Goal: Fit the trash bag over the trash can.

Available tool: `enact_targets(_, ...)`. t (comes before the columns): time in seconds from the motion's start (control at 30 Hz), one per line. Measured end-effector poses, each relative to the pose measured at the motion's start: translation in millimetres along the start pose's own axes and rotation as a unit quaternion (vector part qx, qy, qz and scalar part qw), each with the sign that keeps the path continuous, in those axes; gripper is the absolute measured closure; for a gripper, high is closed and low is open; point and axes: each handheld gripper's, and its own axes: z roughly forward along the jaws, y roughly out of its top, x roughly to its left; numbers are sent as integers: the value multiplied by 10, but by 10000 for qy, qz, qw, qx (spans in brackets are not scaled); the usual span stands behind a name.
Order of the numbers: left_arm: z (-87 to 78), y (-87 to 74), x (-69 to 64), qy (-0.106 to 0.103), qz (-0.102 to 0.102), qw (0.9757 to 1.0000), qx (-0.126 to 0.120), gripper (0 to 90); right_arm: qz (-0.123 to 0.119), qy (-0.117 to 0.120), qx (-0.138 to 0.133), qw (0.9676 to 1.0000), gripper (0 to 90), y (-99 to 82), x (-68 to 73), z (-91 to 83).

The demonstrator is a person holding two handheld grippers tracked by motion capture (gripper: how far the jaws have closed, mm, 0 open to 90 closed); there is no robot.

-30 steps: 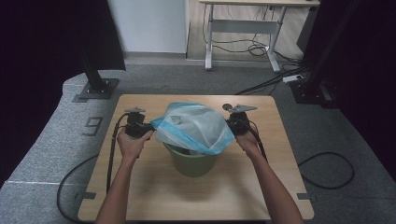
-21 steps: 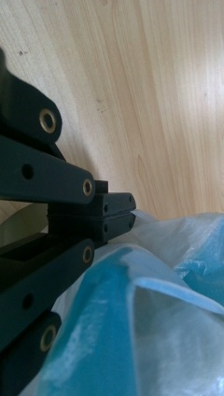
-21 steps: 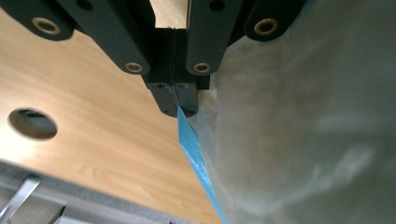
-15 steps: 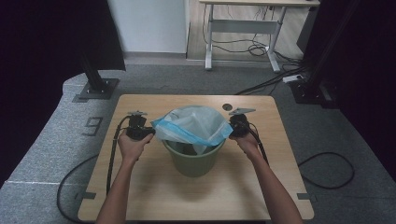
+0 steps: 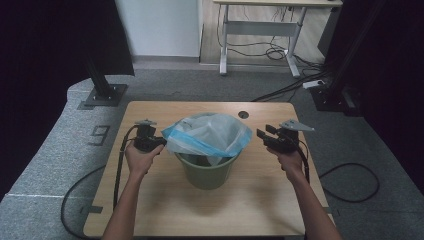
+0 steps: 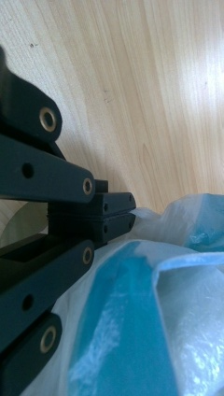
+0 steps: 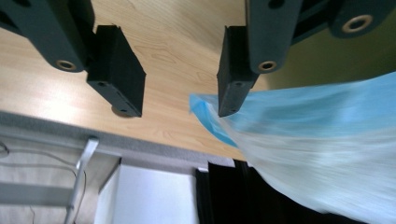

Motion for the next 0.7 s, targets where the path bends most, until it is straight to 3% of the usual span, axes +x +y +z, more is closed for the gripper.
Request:
enact_targets(0.17, -5, 5, -23, 21, 21, 10000, 22, 890, -174, 335, -278, 9989, 456, 130, 172, -328)
enact_targets(0.27, -10, 5, -33, 25, 21, 10000, 21, 889, -267, 603, -325, 9973, 432, 202, 322, -407)
enact_targets(0.47, -33, 5, -64, 21, 64, 10000, 29, 888, -421, 1091, -138, 9930, 400, 273, 627, -357)
enact_targets(0.7, -49, 4, -81, -6, 87, 10000, 13, 888, -506, 1229, 131, 9910, 381, 247, 773, -207)
